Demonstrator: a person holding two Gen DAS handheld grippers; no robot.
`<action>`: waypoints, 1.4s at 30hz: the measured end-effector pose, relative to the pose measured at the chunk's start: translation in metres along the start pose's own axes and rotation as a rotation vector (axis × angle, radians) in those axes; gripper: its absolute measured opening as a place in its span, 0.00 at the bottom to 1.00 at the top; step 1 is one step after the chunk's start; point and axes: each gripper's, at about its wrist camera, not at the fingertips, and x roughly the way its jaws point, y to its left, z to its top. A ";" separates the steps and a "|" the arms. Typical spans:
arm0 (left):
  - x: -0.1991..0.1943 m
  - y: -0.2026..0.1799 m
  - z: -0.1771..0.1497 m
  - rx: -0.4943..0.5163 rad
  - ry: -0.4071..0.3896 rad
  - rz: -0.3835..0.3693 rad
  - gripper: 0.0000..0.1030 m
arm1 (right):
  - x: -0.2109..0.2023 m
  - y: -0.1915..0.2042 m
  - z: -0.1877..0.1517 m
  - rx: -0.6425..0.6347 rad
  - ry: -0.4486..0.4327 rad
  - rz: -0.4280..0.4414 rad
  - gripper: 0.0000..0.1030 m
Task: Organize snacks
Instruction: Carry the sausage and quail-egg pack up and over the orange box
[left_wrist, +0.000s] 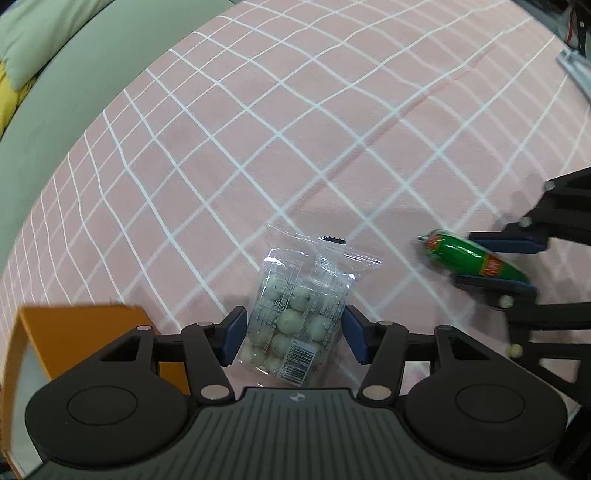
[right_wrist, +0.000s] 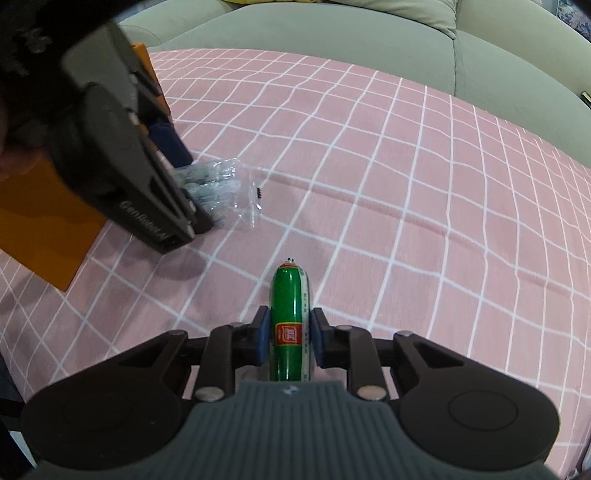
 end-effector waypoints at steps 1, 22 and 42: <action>-0.005 -0.002 -0.003 -0.010 -0.007 -0.012 0.62 | -0.001 0.000 -0.002 0.004 0.003 -0.002 0.19; -0.113 -0.021 -0.074 -0.219 -0.241 -0.079 0.62 | -0.052 0.041 -0.004 -0.049 -0.111 0.005 0.19; -0.202 0.077 -0.165 -0.489 -0.453 0.051 0.62 | -0.105 0.143 0.078 -0.215 -0.321 0.076 0.19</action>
